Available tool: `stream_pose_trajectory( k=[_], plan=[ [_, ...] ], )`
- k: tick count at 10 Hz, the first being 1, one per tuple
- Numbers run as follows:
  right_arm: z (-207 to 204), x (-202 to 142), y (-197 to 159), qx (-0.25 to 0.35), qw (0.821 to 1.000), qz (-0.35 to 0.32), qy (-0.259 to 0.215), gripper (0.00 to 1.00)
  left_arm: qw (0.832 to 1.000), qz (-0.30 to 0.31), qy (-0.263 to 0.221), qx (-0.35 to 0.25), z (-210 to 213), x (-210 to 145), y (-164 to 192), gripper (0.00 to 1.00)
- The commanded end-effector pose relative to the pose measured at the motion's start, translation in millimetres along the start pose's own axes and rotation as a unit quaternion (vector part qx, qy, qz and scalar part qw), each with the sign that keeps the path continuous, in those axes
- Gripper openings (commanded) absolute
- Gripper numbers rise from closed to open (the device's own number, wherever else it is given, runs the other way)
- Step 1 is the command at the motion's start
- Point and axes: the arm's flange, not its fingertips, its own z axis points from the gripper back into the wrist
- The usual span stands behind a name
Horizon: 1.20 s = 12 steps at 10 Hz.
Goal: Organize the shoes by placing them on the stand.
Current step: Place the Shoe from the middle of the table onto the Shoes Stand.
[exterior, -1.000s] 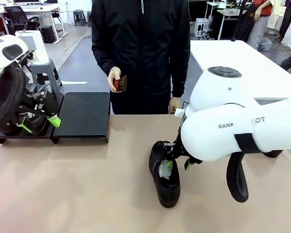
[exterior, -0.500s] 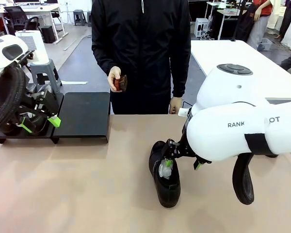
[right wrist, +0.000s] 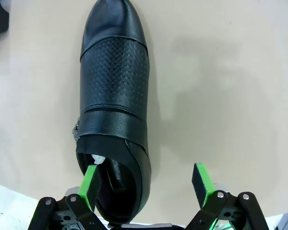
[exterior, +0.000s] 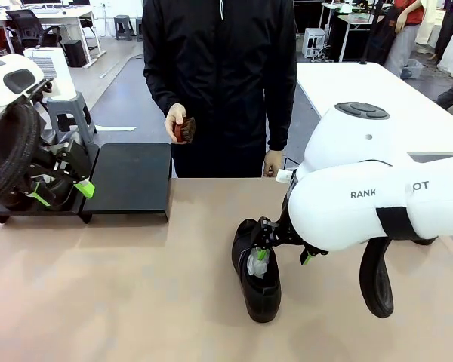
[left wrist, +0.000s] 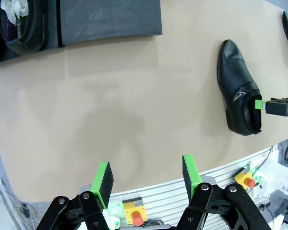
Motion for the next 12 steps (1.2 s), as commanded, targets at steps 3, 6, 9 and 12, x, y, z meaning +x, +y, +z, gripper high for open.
stream_pose_trajectory(
  k=[3,6,9,12],
  plan=[
    [44.6,-21.3,-51.2,-0.07,0.993,0.094,-0.009,1.0,1.0,0.0,0.0,0.0,0.0,0.0,0.0,0.76],
    [101.0,-28.3,-155.2,-0.062,0.995,0.074,-0.04,1.0,0.995,-0.018,0.014,-0.1,-37.9,-28.7,-134.3,0.76],
    [125.5,-38.1,-216.9,-0.004,0.997,0.028,-0.068,1.0,0.996,-0.024,0.034,-0.078,-83.7,-36.4,-201.5,0.76],
    [148.8,-7.8,-194.6,-0.029,0.997,0.031,-0.065,1.0,0.992,-0.023,0.049,-0.112,-82.5,-60.7,-214.7,0.76]
  ],
)
